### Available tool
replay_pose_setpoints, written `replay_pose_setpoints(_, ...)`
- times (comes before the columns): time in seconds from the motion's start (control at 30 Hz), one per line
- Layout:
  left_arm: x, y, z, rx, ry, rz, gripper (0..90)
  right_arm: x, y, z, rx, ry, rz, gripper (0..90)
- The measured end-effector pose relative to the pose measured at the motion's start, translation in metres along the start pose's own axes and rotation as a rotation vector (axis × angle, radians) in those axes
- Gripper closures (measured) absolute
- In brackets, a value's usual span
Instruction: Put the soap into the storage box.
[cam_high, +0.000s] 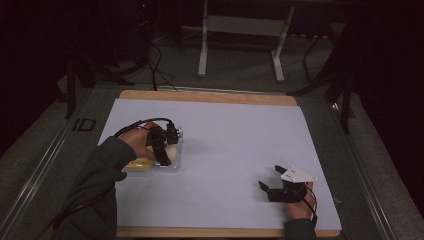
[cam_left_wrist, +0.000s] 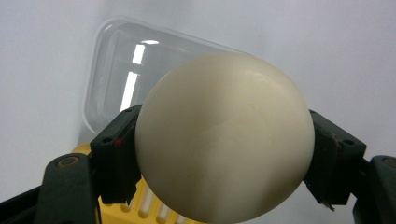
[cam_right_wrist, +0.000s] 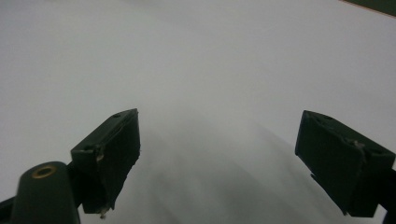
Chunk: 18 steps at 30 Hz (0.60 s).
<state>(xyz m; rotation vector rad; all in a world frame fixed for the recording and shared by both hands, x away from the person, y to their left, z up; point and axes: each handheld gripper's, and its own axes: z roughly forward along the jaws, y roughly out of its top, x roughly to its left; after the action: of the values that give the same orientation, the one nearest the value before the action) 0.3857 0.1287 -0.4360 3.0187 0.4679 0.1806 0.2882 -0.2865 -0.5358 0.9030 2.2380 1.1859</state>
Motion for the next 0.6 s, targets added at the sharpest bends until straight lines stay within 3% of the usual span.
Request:
replay_pose_setpoints(0.43, 0.008, -0.015, -0.002, 0.045, 0.010, -0.032, 24.6, 0.000, 0.000, 0.000, -0.002, -0.001, 0.000, 13.9)
replay_pose_setpoints(0.57, 0.012, -0.020, -0.005, 0.041, 0.023, -0.042, 24.6, 0.000, 0.000, 0.000, -0.002, -0.002, -0.001, 13.9)
replay_pose_setpoints(0.6, 0.013, -0.022, -0.006, 0.039, 0.045, -0.050, 24.6, 0.000, 0.000, 0.000, -0.002, -0.002, 0.000, 13.9)
